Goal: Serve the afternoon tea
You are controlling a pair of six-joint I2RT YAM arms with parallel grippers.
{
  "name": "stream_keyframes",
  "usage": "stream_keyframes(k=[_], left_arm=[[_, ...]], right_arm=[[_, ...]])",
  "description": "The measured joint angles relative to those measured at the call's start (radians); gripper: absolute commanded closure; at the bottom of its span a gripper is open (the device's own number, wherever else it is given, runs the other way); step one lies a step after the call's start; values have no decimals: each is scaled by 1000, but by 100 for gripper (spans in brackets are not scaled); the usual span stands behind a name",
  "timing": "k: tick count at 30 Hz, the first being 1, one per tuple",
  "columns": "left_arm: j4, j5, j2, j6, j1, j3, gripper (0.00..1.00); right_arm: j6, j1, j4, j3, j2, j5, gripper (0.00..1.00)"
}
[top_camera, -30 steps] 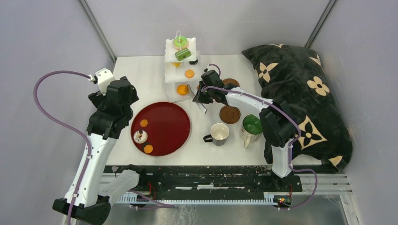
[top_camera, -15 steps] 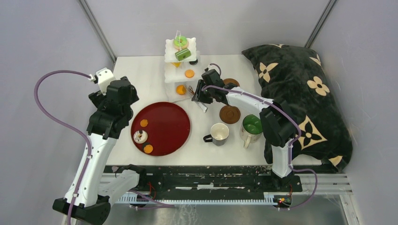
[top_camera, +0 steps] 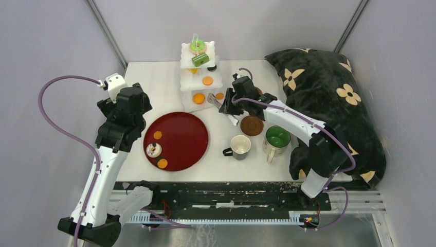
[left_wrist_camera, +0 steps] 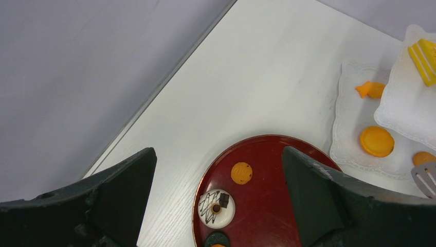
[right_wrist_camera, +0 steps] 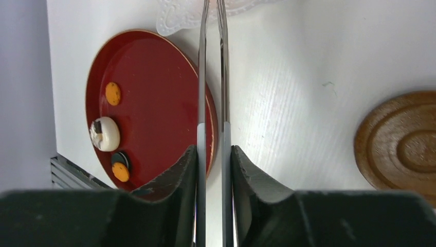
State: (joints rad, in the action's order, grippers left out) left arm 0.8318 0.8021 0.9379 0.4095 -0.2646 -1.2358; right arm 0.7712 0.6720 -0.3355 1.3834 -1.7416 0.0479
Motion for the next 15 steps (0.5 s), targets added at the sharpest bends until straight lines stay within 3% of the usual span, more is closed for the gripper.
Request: stream_keyframes(k=[7, 15], left_arm=[[-12, 0, 0, 0, 0, 0, 1], [-24, -3, 0, 0, 0, 0, 1]], right_arm=[[-60, -7, -101, -108, 144, -61, 90], [-150, -73, -159, -138, 280, -209, 92]])
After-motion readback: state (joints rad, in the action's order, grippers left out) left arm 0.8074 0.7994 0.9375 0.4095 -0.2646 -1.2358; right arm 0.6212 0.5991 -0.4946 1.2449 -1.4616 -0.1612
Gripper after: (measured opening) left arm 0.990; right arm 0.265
